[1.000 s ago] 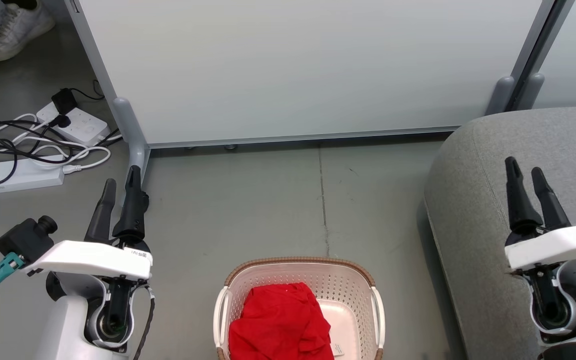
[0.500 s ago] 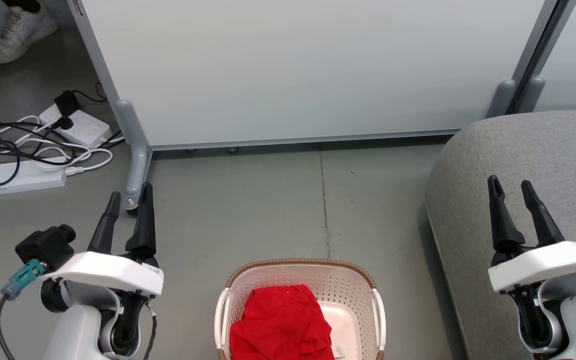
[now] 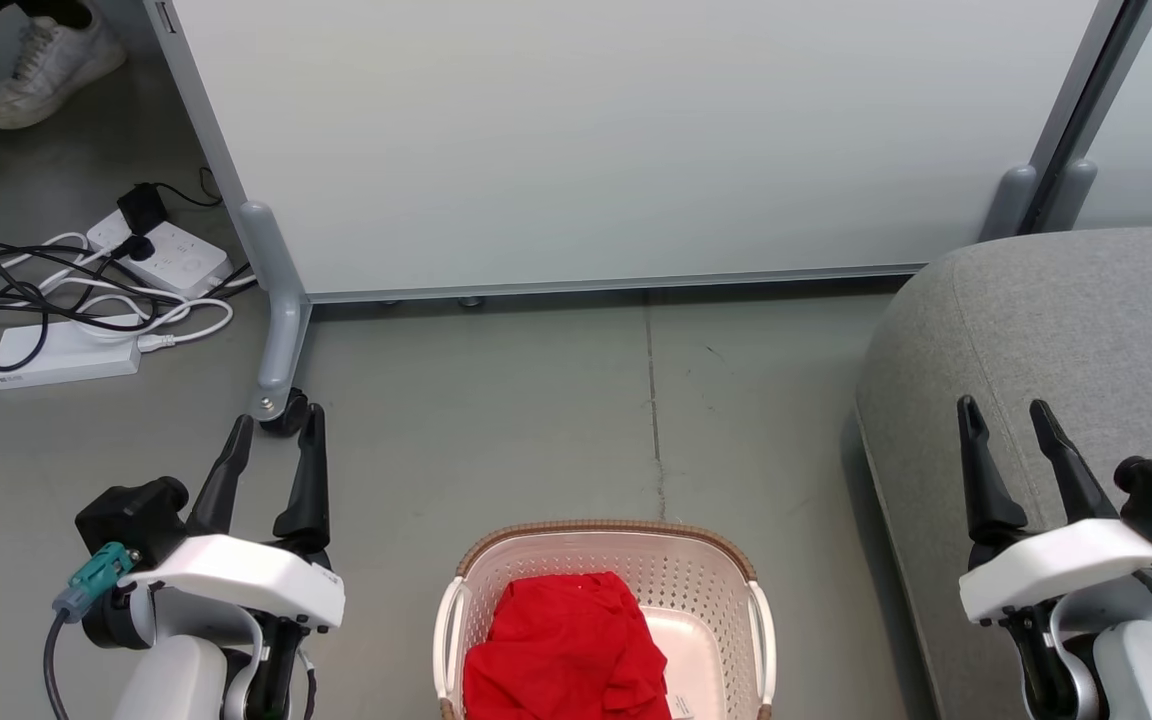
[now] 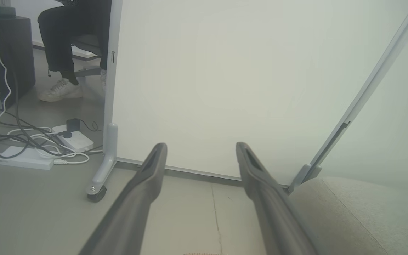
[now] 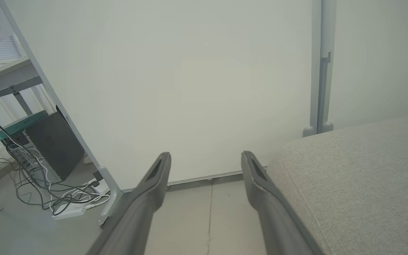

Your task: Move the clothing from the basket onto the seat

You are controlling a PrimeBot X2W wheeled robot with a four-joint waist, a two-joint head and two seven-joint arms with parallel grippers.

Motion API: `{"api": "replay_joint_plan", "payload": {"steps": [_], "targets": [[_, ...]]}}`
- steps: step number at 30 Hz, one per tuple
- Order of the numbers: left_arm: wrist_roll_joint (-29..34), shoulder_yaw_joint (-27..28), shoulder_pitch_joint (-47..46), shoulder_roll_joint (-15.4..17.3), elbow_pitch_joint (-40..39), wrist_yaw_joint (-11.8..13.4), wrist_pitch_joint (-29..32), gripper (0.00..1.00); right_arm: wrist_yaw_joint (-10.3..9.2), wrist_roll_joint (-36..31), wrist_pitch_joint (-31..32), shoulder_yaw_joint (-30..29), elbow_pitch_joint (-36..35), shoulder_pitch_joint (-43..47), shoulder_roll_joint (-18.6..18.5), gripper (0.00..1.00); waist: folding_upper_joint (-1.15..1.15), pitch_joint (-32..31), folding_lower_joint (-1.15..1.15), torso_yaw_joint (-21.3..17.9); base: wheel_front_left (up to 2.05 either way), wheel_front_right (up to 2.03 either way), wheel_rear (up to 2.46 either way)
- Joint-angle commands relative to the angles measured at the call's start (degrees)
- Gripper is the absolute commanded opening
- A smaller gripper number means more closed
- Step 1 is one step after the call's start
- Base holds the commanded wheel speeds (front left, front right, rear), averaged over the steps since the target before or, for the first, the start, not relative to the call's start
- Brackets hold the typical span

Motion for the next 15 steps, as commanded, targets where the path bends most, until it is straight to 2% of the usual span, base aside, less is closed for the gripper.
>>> {"api": "replay_joint_plan", "payload": {"steps": [1,15], "targets": [[1.48,-0.19,-0.37,0.69,-0.55,0.31,-0.54,1.0,0.23,-1.67,-0.82,-0.08,-0.18,0.15,-0.35,1.0,0.0,-0.03,0.0,0.1,0.0,0.0,0.0],[8.24,-2.12,0.75,0.7,0.46,0.8,-2.27,1.0,0.25,-9.32,-2.75,-0.49,1.44,1.65,0.42,1.0,0.0,-0.38,0.0,0.29,0.0,0.0,0.0]]}}
